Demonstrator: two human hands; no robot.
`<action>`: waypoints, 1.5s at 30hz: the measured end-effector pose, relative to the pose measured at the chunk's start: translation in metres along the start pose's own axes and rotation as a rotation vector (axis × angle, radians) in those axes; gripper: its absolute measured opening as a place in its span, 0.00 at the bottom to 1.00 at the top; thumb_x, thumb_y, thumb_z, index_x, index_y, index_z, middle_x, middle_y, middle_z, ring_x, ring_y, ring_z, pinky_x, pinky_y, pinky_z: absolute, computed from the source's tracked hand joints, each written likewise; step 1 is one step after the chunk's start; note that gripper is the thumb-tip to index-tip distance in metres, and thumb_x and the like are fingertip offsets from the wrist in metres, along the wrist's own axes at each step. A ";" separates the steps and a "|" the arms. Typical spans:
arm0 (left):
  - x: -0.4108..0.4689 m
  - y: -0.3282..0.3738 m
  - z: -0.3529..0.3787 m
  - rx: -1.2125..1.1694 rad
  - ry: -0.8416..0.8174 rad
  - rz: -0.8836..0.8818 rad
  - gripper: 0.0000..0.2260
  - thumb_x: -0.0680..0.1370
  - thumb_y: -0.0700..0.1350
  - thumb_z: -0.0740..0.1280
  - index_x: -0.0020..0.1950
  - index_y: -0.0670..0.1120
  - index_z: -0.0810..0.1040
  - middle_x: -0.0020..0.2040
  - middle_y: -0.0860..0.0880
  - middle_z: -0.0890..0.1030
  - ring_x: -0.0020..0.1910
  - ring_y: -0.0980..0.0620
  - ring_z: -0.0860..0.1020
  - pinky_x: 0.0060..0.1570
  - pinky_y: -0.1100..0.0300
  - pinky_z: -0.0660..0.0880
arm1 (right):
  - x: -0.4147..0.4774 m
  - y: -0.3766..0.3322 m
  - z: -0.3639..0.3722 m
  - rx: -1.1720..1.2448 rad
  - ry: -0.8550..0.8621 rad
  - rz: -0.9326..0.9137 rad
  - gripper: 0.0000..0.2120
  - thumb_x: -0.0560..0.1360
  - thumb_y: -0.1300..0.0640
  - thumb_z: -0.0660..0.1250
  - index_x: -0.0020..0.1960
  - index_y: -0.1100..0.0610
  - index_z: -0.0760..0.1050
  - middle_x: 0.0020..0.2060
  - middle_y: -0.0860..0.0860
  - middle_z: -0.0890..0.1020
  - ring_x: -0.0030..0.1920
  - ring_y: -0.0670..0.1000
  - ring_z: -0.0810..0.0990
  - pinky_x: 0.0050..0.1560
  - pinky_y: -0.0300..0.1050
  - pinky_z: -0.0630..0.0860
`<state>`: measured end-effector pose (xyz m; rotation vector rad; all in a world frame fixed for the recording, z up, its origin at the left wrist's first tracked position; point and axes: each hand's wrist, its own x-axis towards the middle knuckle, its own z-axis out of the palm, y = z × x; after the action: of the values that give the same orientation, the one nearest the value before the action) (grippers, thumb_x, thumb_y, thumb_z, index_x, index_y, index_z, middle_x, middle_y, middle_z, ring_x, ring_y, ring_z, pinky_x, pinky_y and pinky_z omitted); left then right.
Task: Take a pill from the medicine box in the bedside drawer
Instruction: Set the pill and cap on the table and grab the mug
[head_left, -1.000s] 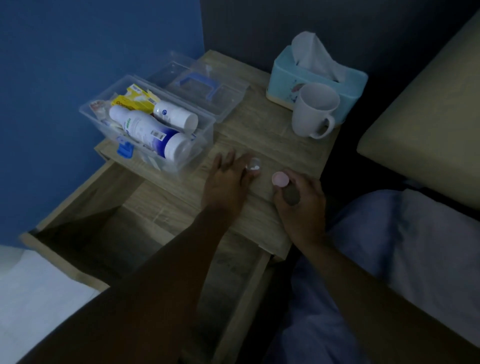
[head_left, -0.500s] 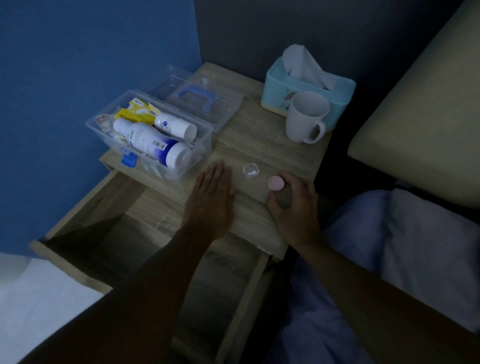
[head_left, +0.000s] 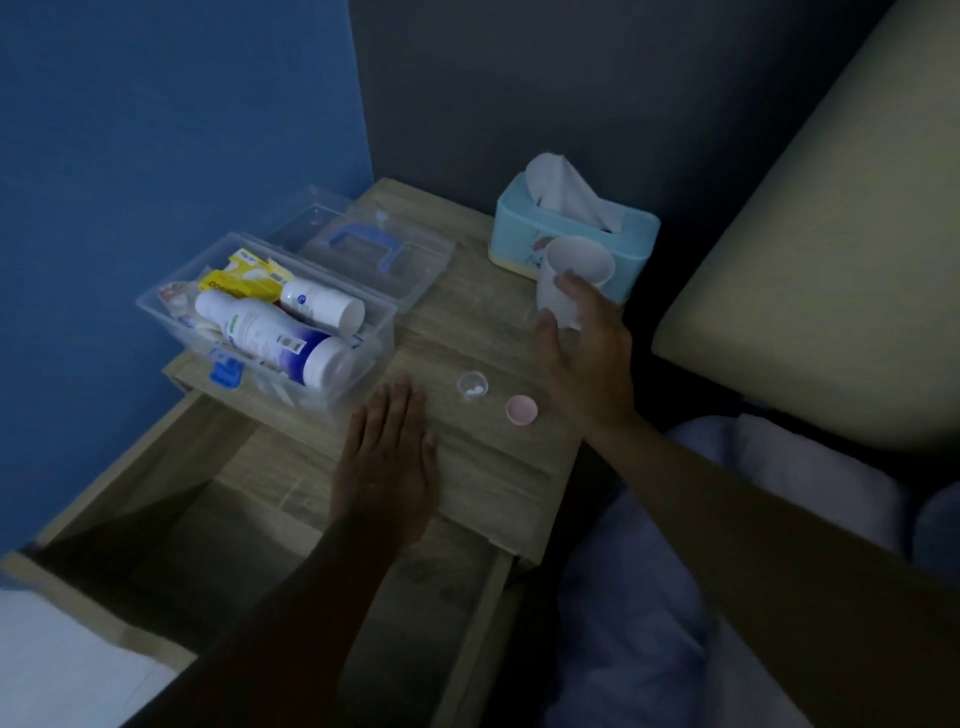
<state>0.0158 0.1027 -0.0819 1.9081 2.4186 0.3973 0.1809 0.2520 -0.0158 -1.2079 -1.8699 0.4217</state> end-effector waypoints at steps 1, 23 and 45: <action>0.000 0.000 0.001 -0.003 0.011 0.005 0.25 0.81 0.51 0.51 0.76 0.42 0.64 0.76 0.41 0.65 0.76 0.44 0.62 0.74 0.46 0.58 | 0.012 -0.001 0.001 -0.014 -0.028 0.022 0.23 0.77 0.57 0.66 0.71 0.59 0.68 0.68 0.57 0.73 0.67 0.54 0.72 0.66 0.46 0.71; 0.000 0.001 0.001 -0.004 0.005 -0.017 0.26 0.81 0.52 0.48 0.77 0.43 0.61 0.77 0.43 0.62 0.77 0.45 0.59 0.75 0.47 0.56 | 0.075 0.024 0.021 -0.335 -0.033 0.348 0.39 0.65 0.42 0.76 0.69 0.57 0.66 0.66 0.55 0.65 0.63 0.54 0.71 0.55 0.46 0.74; 0.001 -0.002 0.004 0.009 0.000 -0.008 0.25 0.82 0.52 0.49 0.77 0.44 0.60 0.77 0.43 0.62 0.78 0.46 0.58 0.75 0.47 0.55 | 0.041 -0.011 0.002 -0.109 -0.191 0.138 0.41 0.59 0.44 0.81 0.67 0.57 0.73 0.60 0.53 0.72 0.61 0.52 0.73 0.58 0.42 0.70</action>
<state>0.0144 0.1041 -0.0856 1.9012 2.4312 0.3868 0.1660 0.2826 0.0095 -1.4183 -1.9992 0.5329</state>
